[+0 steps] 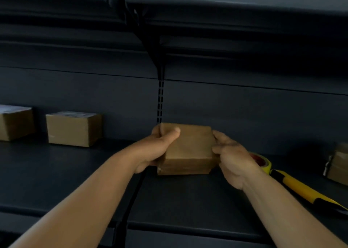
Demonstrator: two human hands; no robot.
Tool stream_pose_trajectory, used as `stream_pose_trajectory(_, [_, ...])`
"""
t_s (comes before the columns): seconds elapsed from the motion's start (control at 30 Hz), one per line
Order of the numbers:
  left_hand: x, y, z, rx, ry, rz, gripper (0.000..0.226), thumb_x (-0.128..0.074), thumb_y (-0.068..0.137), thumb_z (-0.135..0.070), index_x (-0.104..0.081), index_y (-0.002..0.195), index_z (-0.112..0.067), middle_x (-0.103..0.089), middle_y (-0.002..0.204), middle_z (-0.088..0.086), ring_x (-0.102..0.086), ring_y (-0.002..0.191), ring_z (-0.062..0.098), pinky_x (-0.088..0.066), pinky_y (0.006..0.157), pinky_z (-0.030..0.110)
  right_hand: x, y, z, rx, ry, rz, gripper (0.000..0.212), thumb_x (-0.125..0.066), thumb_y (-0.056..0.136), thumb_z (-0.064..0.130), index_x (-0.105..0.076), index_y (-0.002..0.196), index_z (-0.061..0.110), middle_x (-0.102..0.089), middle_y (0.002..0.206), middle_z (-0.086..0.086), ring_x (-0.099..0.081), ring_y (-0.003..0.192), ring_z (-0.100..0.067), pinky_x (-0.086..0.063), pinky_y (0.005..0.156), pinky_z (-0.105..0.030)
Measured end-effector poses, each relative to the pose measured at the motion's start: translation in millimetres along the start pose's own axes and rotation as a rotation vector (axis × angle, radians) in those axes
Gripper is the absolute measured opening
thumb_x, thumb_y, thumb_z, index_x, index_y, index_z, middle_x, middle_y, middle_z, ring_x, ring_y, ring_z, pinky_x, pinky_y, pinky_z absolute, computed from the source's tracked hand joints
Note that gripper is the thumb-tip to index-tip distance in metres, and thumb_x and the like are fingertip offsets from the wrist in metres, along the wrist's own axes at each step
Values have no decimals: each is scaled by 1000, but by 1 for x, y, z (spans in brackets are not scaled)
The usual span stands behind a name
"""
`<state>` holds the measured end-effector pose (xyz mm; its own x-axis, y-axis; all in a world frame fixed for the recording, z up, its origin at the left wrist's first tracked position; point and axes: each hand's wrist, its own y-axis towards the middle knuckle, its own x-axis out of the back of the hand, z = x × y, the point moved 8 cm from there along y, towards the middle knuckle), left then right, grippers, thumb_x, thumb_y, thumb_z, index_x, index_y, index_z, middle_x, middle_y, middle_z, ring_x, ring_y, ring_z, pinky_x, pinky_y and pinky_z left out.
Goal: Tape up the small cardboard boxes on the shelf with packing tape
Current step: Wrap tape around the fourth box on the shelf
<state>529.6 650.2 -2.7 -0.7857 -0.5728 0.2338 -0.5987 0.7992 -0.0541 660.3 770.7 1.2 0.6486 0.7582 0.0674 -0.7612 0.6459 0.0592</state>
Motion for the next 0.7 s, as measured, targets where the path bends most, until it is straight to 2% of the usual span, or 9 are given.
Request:
stream_pose_trajectory(0.07, [-2,7,-2,-68,47,32,96,-55,76,-67,2,150,-42,-40,144,-7,-45,125,15,-39,106,34,4,1,4,47,25,5,54,-34,97,-4,-39,143,24,-55,131,5,-54,115,-14,-43,101,-31])
stream_pose_trajectory(0.13, [-5,11,-5,-151,81,54,105,-63,78,-57,11,149,-40,-28,148,-14,-37,128,8,-35,104,26,10,3,8,86,53,-14,56,-36,95,-7,-41,141,25,-54,133,9,-53,117,-11,-39,106,-33])
stream_pose_trajectory(0.17, [-5,12,-8,-194,121,42,104,-67,80,-48,9,150,-37,-18,150,-17,-33,127,3,-35,102,23,13,5,9,103,68,-27,56,-37,95,-7,-44,139,26,-55,134,10,-52,118,-10,-37,107,-33])
stream_pose_trajectory(0.23, [-3,14,-12,-279,180,-5,95,-76,78,-31,-11,146,-42,-1,156,-17,-29,128,0,-32,107,23,19,7,14,135,93,-56,50,-40,94,-5,-54,129,27,-61,127,9,-53,118,-12,-38,106,-35])
stream_pose_trajectory(0.3, [-1,16,-14,-323,163,-23,88,-80,75,-17,-20,133,-44,-29,148,-9,-41,123,1,-37,106,24,22,7,17,148,129,-76,39,-44,94,-2,-61,117,25,-68,114,6,-58,110,-14,-44,98,-35])
stream_pose_trajectory(0.37, [2,20,-13,-322,202,-47,93,-81,72,-10,-17,134,-39,-46,128,-14,-47,117,0,-43,99,23,24,8,17,139,173,-90,30,-50,93,2,-62,110,23,-71,105,4,-61,102,-14,-48,88,-33])
stream_pose_trajectory(0.5, [6,25,-20,-332,303,-130,101,-81,67,-13,-14,133,-49,-31,131,-11,-37,122,7,-38,100,26,25,12,12,117,176,-111,32,-50,93,1,-60,114,24,-68,109,4,-61,105,-14,-47,88,-32])
stream_pose_trajectory(0.6, [2,31,-24,-295,347,-136,113,-79,72,-13,0,147,-43,-18,132,-8,-33,115,7,-32,94,20,22,15,10,100,161,-103,36,-48,94,1,-57,118,27,-67,111,4,-60,105,-12,-46,83,-25])
stream_pose_trajectory(0.7, [-4,42,-24,-276,388,-125,116,-78,73,-13,5,150,-38,-19,141,-4,-32,114,5,-30,94,19,24,20,2,80,72,-134,42,-52,92,4,-52,124,31,-62,117,7,-54,113,-12,-42,95,-27])
